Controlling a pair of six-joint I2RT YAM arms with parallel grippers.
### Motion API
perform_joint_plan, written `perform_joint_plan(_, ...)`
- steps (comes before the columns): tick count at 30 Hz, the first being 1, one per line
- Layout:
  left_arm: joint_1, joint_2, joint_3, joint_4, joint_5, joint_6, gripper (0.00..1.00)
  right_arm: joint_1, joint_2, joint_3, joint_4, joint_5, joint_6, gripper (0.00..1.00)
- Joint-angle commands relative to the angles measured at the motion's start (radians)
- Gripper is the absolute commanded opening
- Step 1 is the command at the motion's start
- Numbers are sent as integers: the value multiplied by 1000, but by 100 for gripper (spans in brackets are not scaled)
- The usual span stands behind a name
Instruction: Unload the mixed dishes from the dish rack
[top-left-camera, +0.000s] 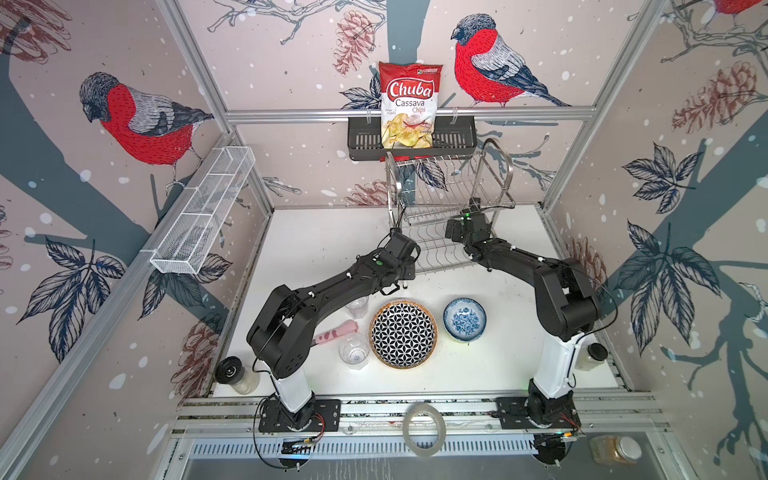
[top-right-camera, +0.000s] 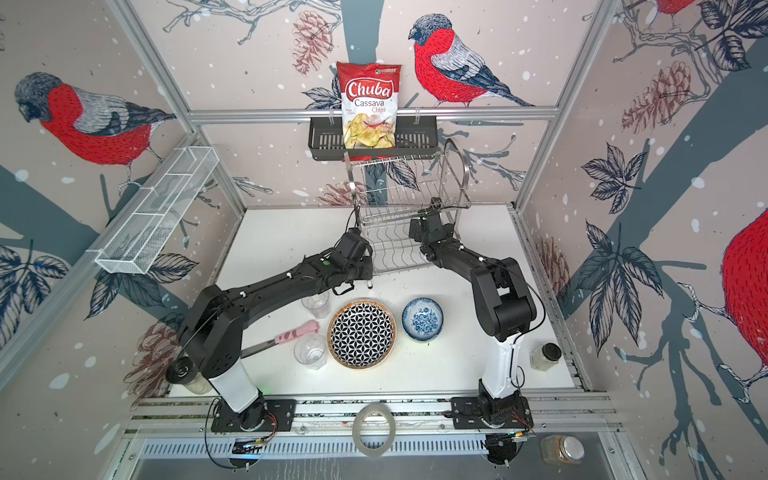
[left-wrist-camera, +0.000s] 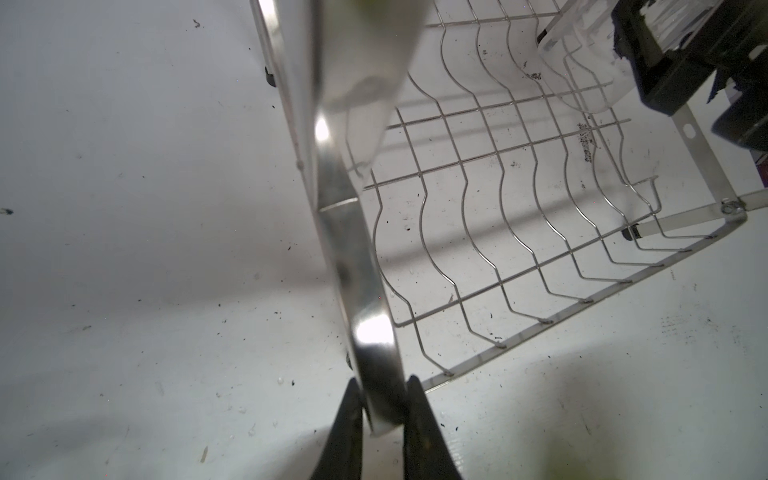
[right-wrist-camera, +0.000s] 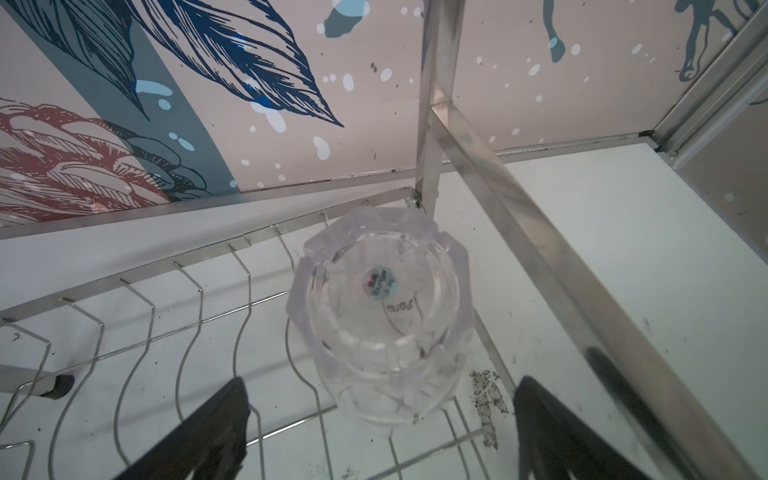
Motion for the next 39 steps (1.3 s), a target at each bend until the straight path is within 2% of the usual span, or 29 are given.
perform_joint_plan(1, -7, 11, 6, -53, 80, 33, 5, -8, 23, 32, 28, 23, -6, 99)
perform_joint_plan(13, -9, 21, 21, -67, 89, 41, 5, -16, 126, 127, 16, 41, 14, 92)
perform_joint_plan(19, -9, 21, 21, -70, 89, 44, 5, -21, 145, 142, 34, 31, 7, 78)
perform_joint_plan(25, -9, 26, 23, -69, 93, 43, 4, -21, 146, 141, 36, 19, -7, 54)
perform_joint_plan(27, -9, 29, 24, -67, 96, 43, 4, -21, 139, 128, 39, 7, -9, 49)
perform_joint_plan(32, -7, 35, 27, -69, 102, 37, 4, -15, 91, 62, 65, -57, -7, 46)
perform_joint_plan(39, -7, 43, 24, -56, 120, 27, 4, -8, 56, 2, 77, -91, 8, 45)
